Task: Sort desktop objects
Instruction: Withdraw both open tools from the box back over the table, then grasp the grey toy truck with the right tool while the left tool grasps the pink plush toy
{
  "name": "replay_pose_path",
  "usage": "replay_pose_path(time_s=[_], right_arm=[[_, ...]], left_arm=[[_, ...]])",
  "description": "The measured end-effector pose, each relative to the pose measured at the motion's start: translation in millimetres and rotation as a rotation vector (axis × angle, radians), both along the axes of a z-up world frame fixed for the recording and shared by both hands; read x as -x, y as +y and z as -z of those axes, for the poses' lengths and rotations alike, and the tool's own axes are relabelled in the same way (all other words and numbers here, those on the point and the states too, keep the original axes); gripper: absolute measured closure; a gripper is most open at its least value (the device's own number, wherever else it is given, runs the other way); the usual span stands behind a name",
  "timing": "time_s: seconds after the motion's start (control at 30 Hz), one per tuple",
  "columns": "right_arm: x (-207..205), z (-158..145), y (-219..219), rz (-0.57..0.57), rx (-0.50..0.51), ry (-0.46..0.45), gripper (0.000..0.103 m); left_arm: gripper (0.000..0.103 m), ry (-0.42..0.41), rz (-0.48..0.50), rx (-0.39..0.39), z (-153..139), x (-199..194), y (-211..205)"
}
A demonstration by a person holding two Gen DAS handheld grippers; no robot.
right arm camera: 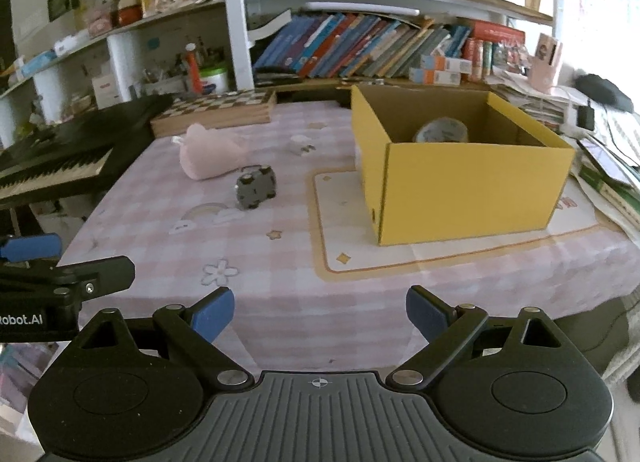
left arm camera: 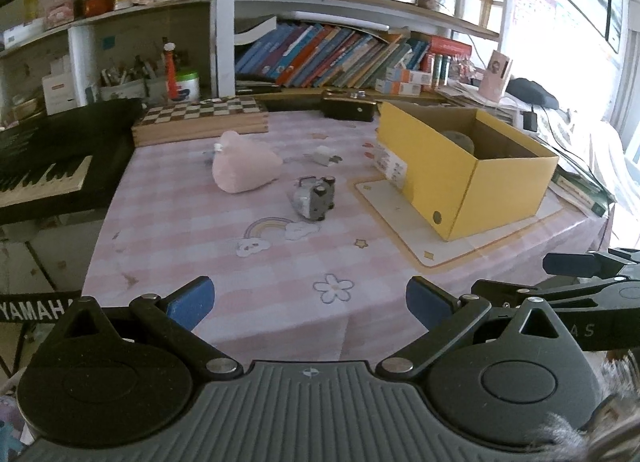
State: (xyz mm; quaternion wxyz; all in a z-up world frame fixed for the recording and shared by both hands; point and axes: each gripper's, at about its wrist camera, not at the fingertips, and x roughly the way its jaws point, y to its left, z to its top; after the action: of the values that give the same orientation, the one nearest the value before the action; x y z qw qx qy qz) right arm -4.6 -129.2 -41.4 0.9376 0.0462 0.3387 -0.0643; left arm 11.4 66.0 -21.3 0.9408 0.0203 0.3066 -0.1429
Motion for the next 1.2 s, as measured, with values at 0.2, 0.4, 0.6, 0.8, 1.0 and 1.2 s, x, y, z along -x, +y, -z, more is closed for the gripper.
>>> replay_pose_path(time_s=[0.2, 0.4, 0.6, 0.8, 1.0, 1.2], right_arm=[[-9, 0, 11, -0.036, 0.007, -0.001, 0.008], [-17, -1, 22, -0.075, 0.011, 0.001, 0.008], [-26, -2, 30, -0.106, 0.016, 0.000, 0.008], [-36, 0, 33, -0.126, 0.018, 0.011, 0.008], [-52, 3, 31, -0.143, 0.021, 0.028, 0.008], [-78, 8, 27, -0.164, 0.016, 0.046, 0.008]], left_arm=[[0.000, -0.004, -0.026, 0.003, 0, -4, 11], [0.000, -0.010, -0.057, 0.003, -1, -8, 23], [0.000, -0.012, -0.068, 0.004, -2, -11, 27], [0.000, 0.001, -0.086, 0.007, 1, -18, 30], [0.000, 0.015, -0.107, 0.017, 5, -32, 30], [0.000, 0.026, -0.129, 0.010, 8, -55, 27]])
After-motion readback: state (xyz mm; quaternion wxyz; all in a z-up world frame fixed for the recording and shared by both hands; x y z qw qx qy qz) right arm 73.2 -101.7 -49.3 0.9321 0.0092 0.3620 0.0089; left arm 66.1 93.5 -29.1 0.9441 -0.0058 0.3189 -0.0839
